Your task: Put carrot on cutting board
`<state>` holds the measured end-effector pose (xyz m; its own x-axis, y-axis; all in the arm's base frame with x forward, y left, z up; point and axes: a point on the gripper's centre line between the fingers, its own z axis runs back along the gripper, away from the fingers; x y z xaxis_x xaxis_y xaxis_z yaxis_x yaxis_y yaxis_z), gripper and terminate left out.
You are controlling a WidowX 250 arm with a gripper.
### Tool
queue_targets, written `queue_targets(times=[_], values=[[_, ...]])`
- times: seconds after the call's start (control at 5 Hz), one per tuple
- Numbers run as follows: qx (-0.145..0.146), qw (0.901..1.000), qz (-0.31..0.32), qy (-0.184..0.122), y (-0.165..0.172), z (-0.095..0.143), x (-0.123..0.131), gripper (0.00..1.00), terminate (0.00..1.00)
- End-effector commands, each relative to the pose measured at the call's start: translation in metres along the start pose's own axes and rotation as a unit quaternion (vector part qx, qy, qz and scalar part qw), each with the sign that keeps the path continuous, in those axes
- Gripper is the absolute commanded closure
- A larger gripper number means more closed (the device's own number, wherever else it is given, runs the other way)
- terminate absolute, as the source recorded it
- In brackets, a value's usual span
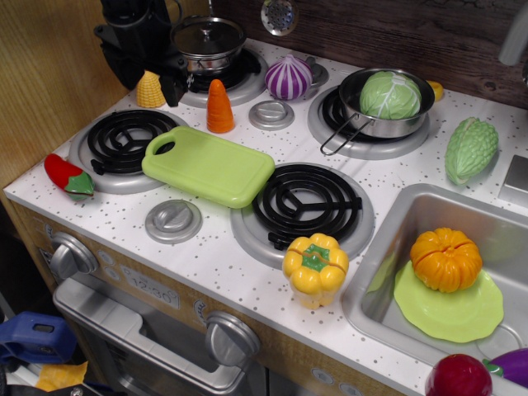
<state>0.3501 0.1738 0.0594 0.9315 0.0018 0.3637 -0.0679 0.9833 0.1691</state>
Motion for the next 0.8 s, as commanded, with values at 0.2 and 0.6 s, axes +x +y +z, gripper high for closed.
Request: queue_targets(times=[0.2,0.6], values=[[0.006,0.9989,0.0,-0.047,-0.03,0.011,0.034,0.0,0.0],[-0.007,0.997,-0.009,-0.077,-0.028,-0.015,0.053,0.0,0.0]])
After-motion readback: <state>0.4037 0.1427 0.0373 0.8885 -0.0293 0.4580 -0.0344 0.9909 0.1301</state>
